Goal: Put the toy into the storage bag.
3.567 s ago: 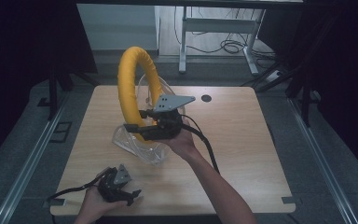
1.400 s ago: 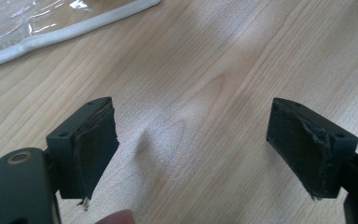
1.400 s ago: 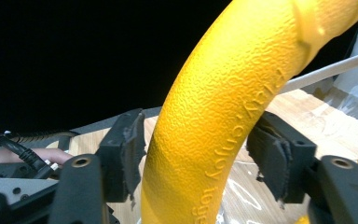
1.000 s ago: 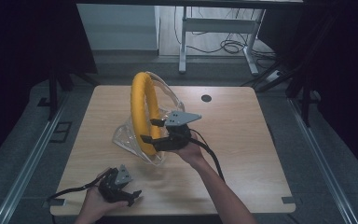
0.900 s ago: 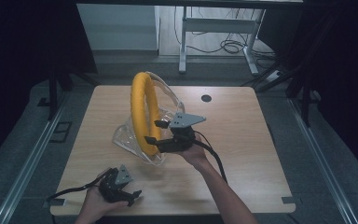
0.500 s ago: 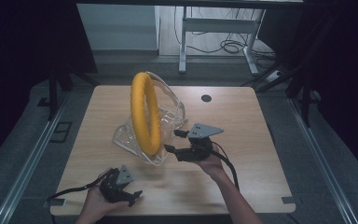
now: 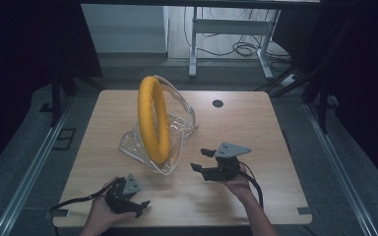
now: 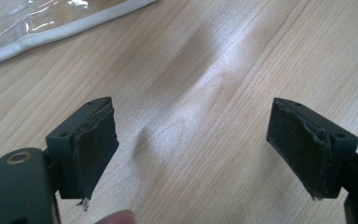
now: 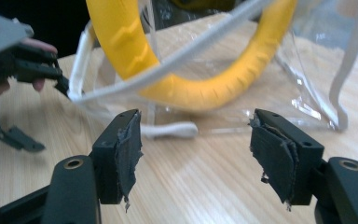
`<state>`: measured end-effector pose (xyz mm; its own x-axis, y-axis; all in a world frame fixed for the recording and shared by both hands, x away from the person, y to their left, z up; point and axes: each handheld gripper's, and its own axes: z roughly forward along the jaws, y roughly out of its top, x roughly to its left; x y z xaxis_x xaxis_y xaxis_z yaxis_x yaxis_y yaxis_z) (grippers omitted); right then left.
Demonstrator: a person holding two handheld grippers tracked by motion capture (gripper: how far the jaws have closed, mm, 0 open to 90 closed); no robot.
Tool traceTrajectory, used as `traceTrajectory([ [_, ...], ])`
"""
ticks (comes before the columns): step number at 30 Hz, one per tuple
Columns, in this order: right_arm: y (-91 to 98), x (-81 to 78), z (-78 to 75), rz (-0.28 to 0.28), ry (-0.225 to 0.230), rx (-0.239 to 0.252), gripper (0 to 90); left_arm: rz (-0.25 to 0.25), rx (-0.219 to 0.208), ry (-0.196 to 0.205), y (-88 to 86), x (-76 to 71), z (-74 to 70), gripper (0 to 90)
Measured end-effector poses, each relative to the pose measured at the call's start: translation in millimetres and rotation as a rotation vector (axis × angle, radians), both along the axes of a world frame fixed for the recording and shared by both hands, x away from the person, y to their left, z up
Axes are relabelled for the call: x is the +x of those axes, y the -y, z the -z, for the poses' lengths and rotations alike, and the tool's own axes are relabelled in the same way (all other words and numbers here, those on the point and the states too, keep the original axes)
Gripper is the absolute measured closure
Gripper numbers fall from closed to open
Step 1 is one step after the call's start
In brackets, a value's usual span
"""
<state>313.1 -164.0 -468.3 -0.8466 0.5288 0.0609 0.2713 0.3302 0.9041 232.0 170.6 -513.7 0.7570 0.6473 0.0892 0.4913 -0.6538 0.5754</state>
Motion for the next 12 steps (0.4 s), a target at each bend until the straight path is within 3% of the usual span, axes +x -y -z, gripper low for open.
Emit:
traceTrajectory([
  [12,4.7,-0.8,8.8,0.015,-0.011,-0.019,33.7,-0.006,-0.008,0.005,-1.9,0.1,-1.3,15.9],
])
